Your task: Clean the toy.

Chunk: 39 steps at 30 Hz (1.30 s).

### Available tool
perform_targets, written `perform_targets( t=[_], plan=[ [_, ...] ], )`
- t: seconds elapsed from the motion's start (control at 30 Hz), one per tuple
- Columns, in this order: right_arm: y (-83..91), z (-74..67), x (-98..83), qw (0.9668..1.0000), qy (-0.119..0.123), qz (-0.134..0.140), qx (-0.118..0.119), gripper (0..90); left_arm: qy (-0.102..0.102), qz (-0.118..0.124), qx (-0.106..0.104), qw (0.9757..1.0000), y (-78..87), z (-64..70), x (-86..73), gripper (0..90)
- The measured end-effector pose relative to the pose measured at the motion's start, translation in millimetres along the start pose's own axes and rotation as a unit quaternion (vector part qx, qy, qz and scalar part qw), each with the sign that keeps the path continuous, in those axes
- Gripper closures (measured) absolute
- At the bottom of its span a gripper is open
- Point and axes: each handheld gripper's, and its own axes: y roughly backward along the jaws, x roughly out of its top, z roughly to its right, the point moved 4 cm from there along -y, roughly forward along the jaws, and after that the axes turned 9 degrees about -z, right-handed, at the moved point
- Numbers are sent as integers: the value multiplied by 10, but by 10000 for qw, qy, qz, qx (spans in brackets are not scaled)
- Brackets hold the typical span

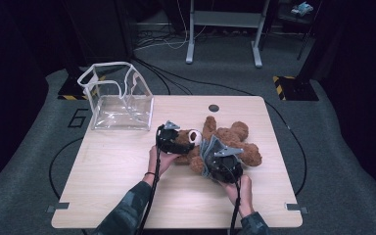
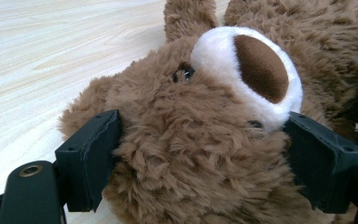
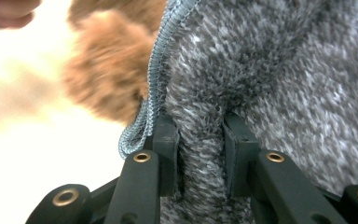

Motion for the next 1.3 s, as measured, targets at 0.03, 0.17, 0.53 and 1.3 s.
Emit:
perform_targets(
  t=[0.03, 0.17, 0.53, 1.3],
  plan=[
    [6, -27, -23, 10000, 34, -33, 67, 706, -4, 0, 2, 10000, 0, -1, 0, 164],
    [94, -65, -110, 9999, 99, -74, 75, 705, -15, -4, 2, 10000, 2, 0, 0, 164],
    [274, 283, 97, 9981, -372, 232, -439, 703, 10, 8, 8, 10000, -1, 1, 1, 165],
    [602, 243, 122, 9981, -242, 11, -562, 701, -17, 100, -104, 9999, 257, -61, -18, 168]
  ],
)
